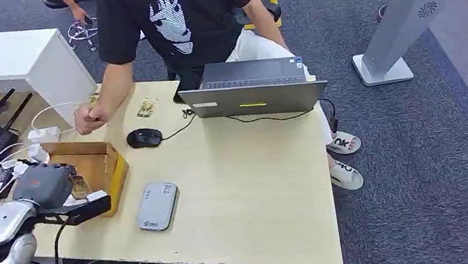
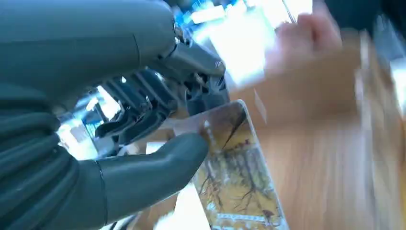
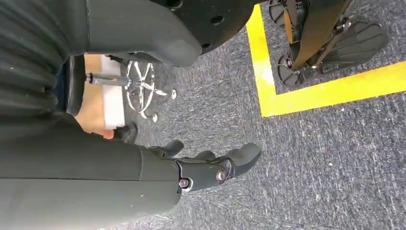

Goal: Pass the card to the sensor for recognition and then transmit it.

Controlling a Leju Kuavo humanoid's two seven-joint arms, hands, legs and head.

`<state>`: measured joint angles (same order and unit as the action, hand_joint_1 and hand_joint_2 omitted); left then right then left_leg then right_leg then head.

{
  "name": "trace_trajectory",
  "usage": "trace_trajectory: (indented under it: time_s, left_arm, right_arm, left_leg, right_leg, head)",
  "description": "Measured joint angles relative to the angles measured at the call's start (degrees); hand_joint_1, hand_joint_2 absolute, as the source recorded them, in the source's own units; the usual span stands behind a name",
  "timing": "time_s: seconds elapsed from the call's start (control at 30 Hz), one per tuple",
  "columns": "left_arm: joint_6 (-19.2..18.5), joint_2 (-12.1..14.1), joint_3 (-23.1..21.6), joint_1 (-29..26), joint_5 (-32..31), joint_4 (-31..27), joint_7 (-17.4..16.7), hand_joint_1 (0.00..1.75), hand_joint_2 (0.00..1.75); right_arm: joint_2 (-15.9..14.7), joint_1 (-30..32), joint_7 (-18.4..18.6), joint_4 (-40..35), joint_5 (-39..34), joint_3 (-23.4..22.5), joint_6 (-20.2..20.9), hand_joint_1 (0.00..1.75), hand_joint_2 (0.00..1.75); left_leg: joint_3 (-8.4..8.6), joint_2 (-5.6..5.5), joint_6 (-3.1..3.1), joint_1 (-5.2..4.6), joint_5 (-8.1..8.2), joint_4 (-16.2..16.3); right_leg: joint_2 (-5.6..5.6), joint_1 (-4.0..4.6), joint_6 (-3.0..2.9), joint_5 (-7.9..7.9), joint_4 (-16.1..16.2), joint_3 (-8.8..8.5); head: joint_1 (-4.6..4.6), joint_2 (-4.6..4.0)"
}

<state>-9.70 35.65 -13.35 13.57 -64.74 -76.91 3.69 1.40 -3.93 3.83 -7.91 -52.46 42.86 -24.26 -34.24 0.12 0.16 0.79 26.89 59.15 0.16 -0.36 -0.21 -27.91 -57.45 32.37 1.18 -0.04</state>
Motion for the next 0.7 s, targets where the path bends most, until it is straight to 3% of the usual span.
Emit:
trace_trajectory:
  time_s: [0.07,0.1,0.13,0.3,0.4,0.7]
  left_arm:
    - [1.6,-0.4,-0.4,2.1,-0.8,0.5,-1.9,1.75,1.75]
    - [7.9,-4.6,-0.6,9.1,-2.8,3.6,-6.5,1.75,1.75]
    - [9.4,-6.8,-0.6,13.5,-3.2,5.2,-7.8,1.75,1.75]
    - [10.4,-10.4,-0.6,19.8,-5.6,8.0,-8.5,1.75,1.75]
    - [11.6,-11.3,-0.6,23.1,-9.2,9.5,-9.4,1.75,1.75]
    - [12.0,-12.9,-0.6,25.8,-9.8,11.7,-9.5,1.75,1.75]
  right_arm:
    - [0.0,0.0,-0.2,0.0,-0.5,0.2,0.0,0.0,1.75]
    - [0.0,-0.1,-0.3,0.0,-0.5,1.0,-0.2,0.0,1.75]
    - [0.0,-0.7,-0.4,0.0,-0.4,1.4,-0.3,0.0,1.75]
    - [-0.1,-0.8,-0.3,0.0,-0.4,2.3,-0.7,0.0,1.75]
    - [-0.2,-1.0,-0.1,0.0,-0.4,2.8,-0.7,0.0,1.75]
    - [-0.2,-0.9,0.0,0.1,-0.4,3.4,-0.7,0.0,1.75]
  left_leg:
    - [0.0,-0.03,0.0,0.0,0.0,0.0]
    - [-0.16,-0.4,0.06,0.01,-0.12,0.1]
    - [-0.14,-0.41,0.09,-0.02,-0.2,0.1]
    - [-0.3,-0.2,0.13,0.0,-0.24,0.1]
    - [-0.23,-0.05,0.13,-0.06,-0.23,0.1]
    - [-0.24,-0.05,0.13,-0.05,-0.23,0.1]
  right_leg:
    - [-0.01,0.0,0.0,0.0,0.0,0.03]
    - [-0.44,0.0,0.03,0.02,0.0,-0.02]
    - [-0.47,0.0,0.06,0.09,0.0,-0.03]
    - [-0.23,0.0,0.16,0.24,0.0,0.14]
    - [-0.06,-0.01,0.14,0.27,0.0,0.15]
    - [-0.07,-0.01,0.12,0.27,0.0,0.18]
  head:
    - [0.02,0.0]
    - [0.0,0.0]
    - [-0.05,0.0]
    - [-0.09,0.0]
    - [-0.07,-0.02]
    - [-0.09,0.0]
